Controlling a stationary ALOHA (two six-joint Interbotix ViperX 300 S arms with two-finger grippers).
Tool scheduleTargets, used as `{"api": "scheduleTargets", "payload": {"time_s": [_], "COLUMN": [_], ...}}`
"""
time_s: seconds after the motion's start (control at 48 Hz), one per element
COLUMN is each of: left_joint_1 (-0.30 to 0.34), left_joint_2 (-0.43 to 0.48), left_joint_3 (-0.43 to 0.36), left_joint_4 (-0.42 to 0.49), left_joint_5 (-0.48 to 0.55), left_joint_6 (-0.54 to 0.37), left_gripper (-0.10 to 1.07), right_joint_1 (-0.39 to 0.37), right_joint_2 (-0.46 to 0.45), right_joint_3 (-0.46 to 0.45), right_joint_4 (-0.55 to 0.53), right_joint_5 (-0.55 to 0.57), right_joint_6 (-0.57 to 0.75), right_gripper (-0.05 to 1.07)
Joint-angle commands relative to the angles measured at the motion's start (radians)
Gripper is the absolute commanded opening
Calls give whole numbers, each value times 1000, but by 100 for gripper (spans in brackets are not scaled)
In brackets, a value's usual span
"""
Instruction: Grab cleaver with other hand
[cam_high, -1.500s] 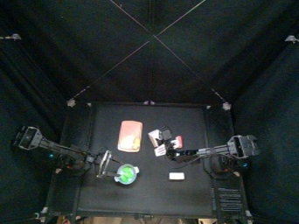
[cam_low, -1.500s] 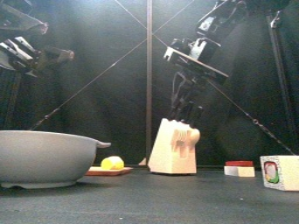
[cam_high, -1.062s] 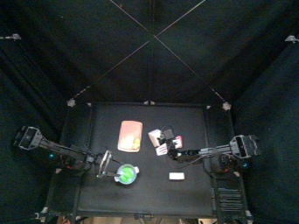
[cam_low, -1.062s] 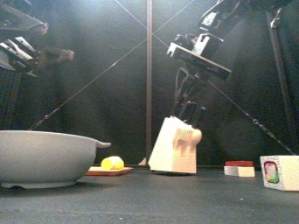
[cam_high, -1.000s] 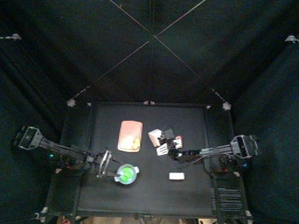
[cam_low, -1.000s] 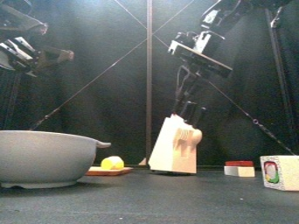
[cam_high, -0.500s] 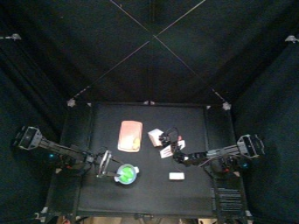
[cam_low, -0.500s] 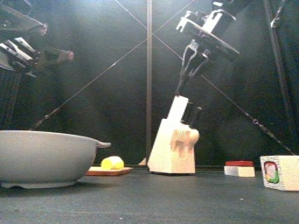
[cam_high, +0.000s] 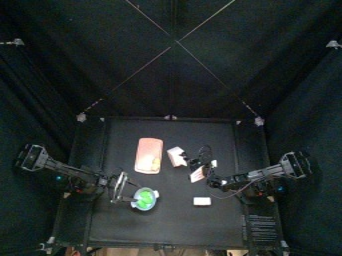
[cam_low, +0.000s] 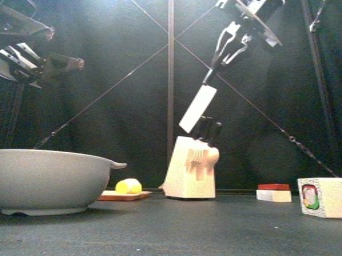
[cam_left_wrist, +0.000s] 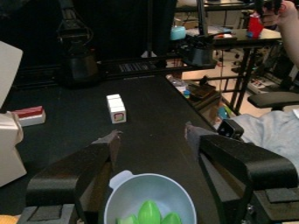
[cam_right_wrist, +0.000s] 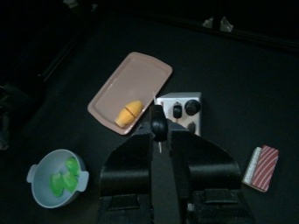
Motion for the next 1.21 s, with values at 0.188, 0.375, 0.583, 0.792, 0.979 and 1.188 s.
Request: {"api": "scheduleTargets", "payload": {"time_s": [0.188, 0.375, 0.583, 0.792, 0.979, 1.188], "left_joint_1": [9, 63, 129, 221, 218, 190], "left_joint_2": [-17, -15, -15, -11, -2, -2], "left_joint_3": [-38, -49, -67, -138, -109, -86], "left_joint_4": [-52, -123, -118, -11, -64, -126], "left_joint_5": [-12, -12, -14, -15, -29, -115], "left_joint_6": [0, 3, 14, 83, 77, 78], "left_gripper": [95, 95, 95, 95, 95, 95], "right_joint_1": [28, 23, 28, 29, 49, 60], "right_joint_2": [-61, -63, -74, -66, -43, -9], "right_joint_3": [61, 86, 121, 155, 184, 189], "right_joint_4": [-189, -328, -545, -716, -874, -992], "right_joint_5": [-179, -301, -374, -391, -351, -327], "right_joint_6": [5, 49, 170, 337, 469, 548], "right_gripper": [38, 38, 38, 38, 38, 38]}}
